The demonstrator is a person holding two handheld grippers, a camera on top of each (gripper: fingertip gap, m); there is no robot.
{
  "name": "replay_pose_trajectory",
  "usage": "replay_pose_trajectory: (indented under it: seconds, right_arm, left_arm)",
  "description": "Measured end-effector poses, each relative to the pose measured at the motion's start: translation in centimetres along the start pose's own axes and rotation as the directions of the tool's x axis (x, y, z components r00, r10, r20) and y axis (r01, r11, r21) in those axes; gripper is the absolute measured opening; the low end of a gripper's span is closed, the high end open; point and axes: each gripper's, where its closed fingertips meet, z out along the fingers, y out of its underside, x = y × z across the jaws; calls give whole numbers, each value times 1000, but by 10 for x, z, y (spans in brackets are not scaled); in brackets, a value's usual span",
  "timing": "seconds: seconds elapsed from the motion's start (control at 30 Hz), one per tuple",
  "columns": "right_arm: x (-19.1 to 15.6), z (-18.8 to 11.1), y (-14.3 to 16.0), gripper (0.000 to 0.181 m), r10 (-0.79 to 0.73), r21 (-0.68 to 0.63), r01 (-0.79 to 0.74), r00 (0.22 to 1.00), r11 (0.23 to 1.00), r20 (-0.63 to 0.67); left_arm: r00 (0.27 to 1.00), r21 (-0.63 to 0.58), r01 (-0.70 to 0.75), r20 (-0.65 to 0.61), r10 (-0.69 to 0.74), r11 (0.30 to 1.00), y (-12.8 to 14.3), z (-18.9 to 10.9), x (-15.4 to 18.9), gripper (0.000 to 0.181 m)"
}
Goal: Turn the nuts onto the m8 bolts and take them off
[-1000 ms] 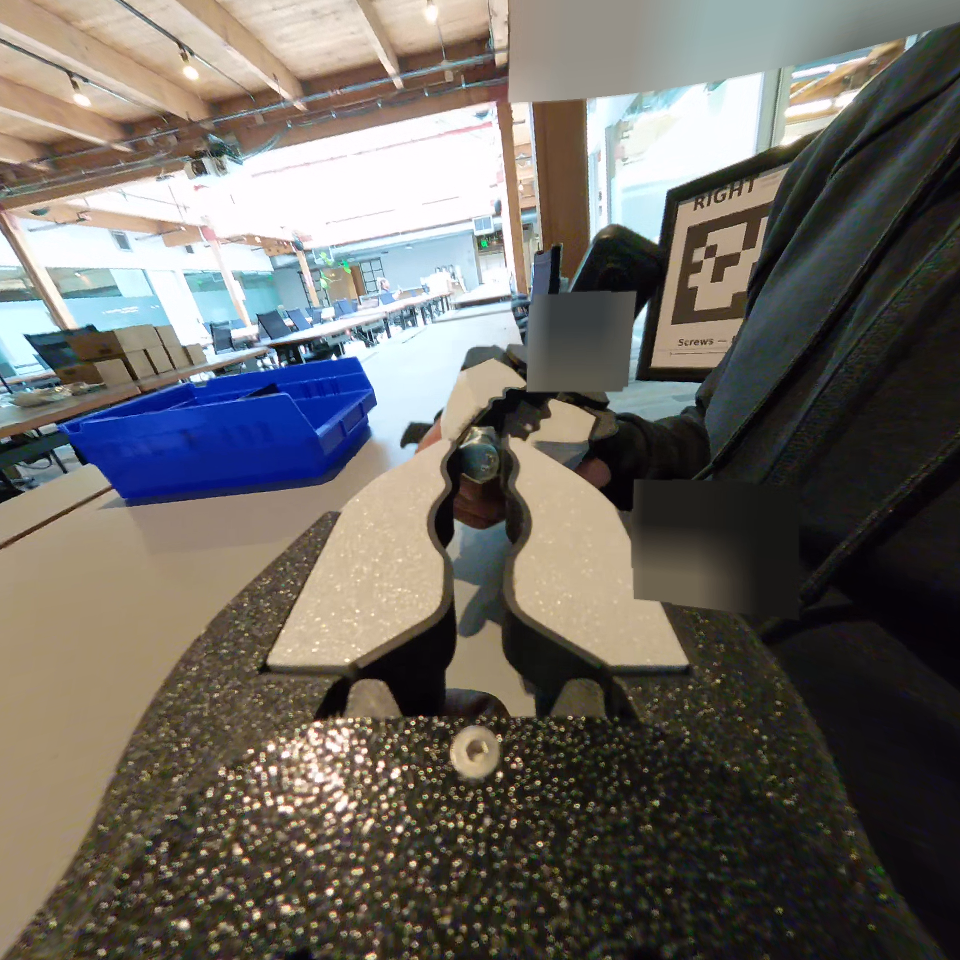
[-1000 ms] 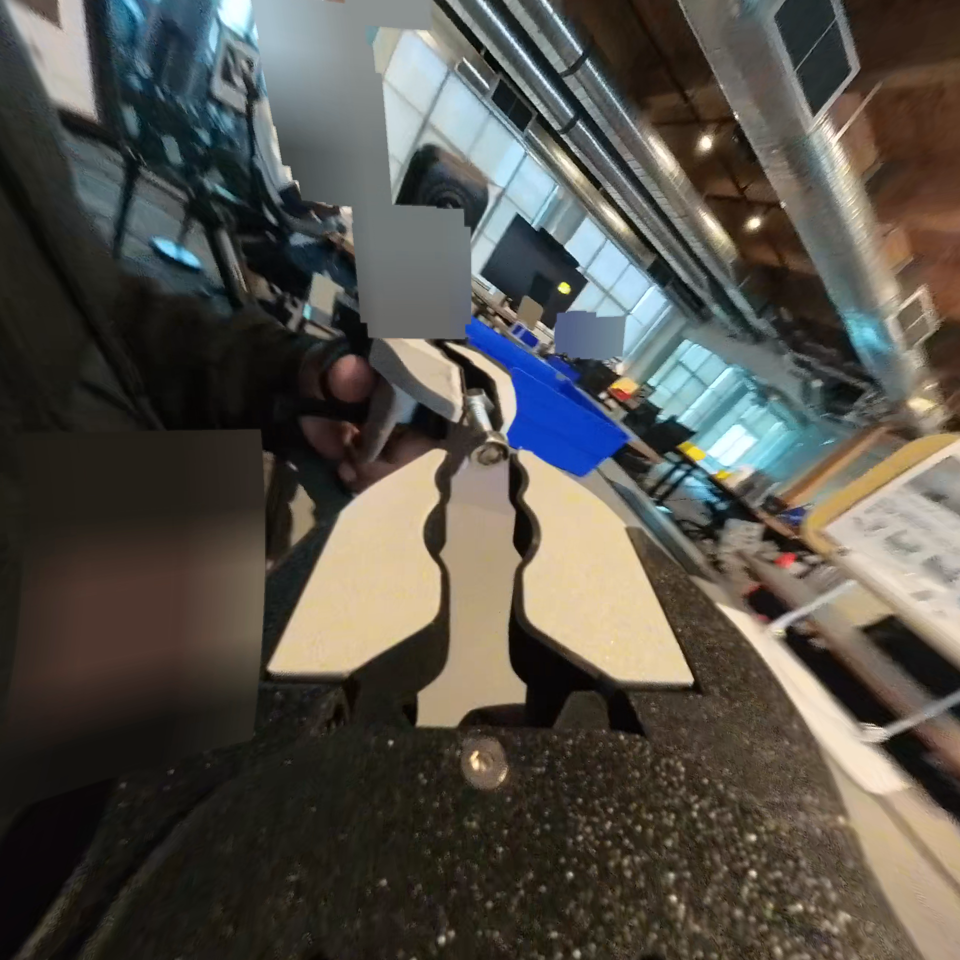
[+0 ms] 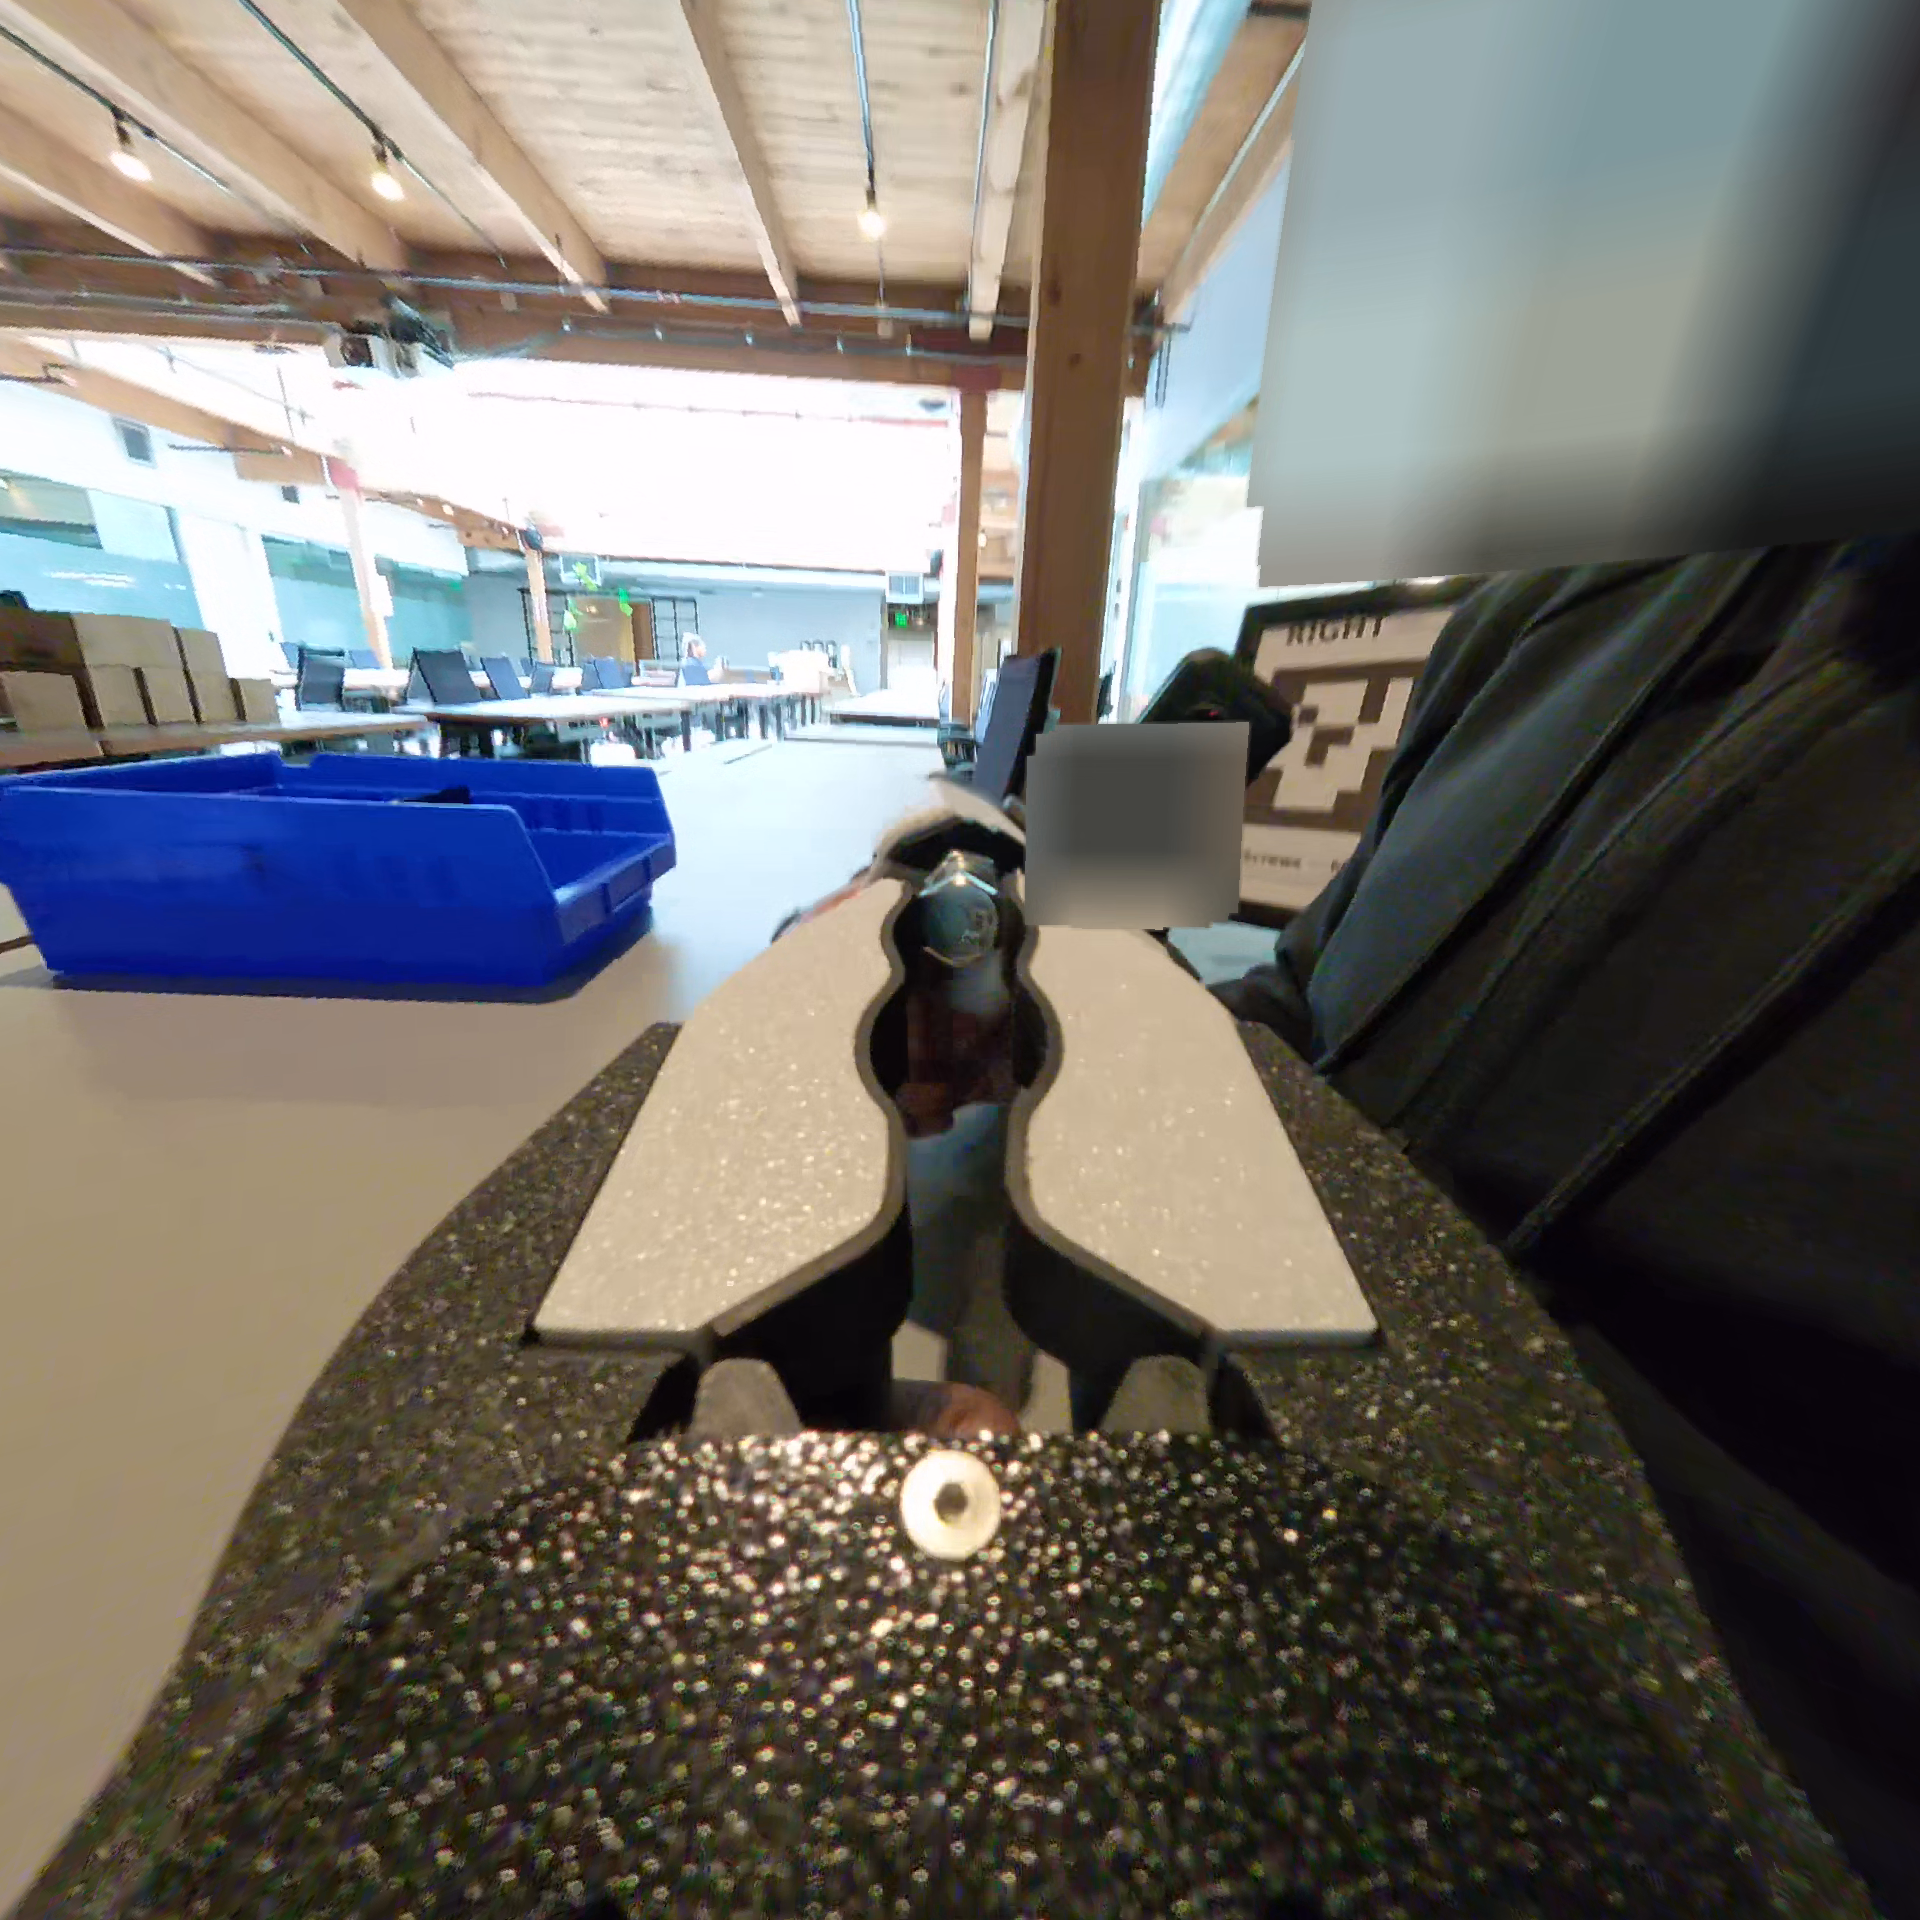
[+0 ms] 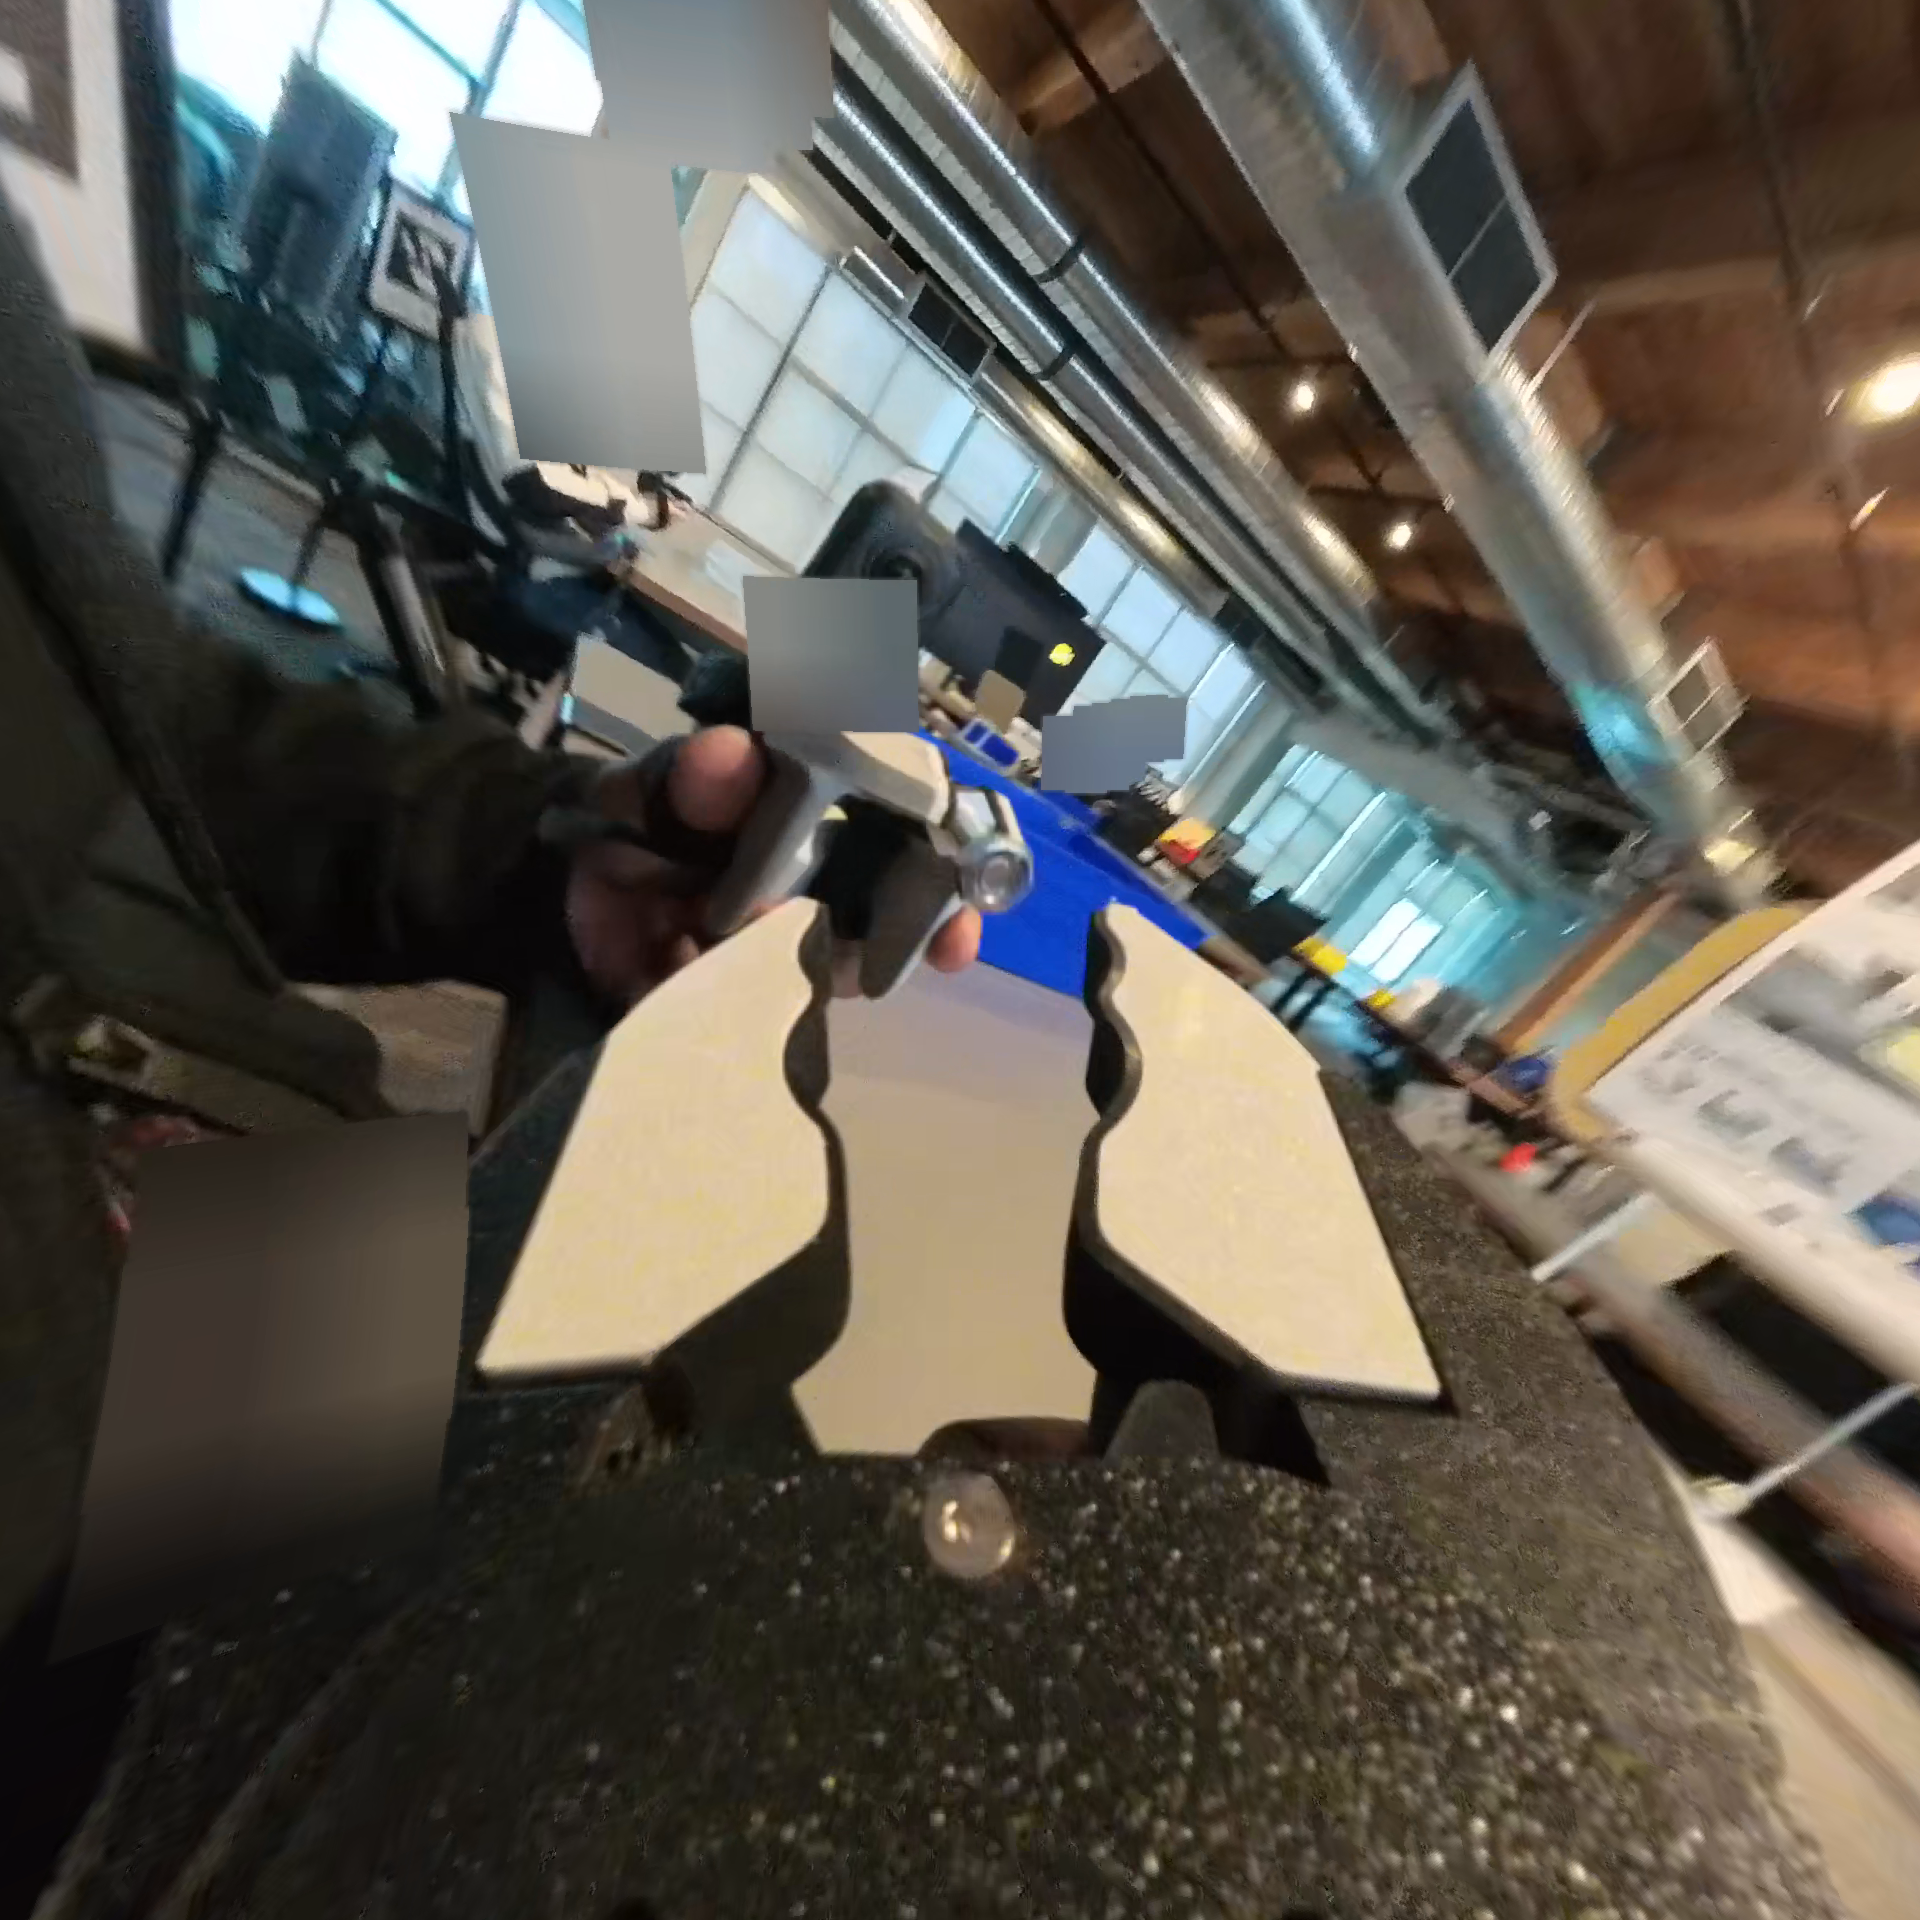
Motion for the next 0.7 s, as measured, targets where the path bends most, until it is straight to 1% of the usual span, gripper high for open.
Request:
replay_pose_trajectory:
  seconds: [0.07,0.1,0.17,0.2,0.3,0.4,0.47,0.57,0.63,0.7]
  right_arm:
    - [3,1,-1,46,174,10,-175,984,985,23]
    - [5,2,-2,44,276,17,-277,961,961,35]
    - [9,6,-2,40,465,22,-467,883,884,61]
    - [8,7,-2,37,535,21,-538,841,843,84]
    - [6,9,0,34,657,-6,-661,744,750,124]
    - [4,10,0,31,713,-26,-718,686,696,144]
    - [5,9,0,26,718,-27,-723,681,690,144]
    - [5,9,-1,14,689,-19,-693,713,720,131]
    - [5,8,0,13,634,-15,-636,766,772,106]
    - [5,8,2,12,522,-16,-522,850,853,71]
  left_arm:
    - [999,51,41,0,-42,998,-6,-4,-3,14]
    - [998,66,61,-2,-61,996,-8,-4,-5,14]
    - [996,82,84,-8,-84,993,-9,-4,-5,14]
    - [996,83,87,-12,-86,993,-9,-3,-5,14]
    - [997,64,74,-14,-73,995,-6,0,-3,14]
    - [998,53,67,-12,-67,996,-5,1,-2,14]
    - [998,43,61,-10,-60,997,-3,2,-2,14]
    - [999,25,51,-9,-50,998,-1,4,-1,14]
    - [999,22,53,-9,-53,998,-1,5,-1,14]
    - [998,12,62,-18,-62,998,0,5,0,14]
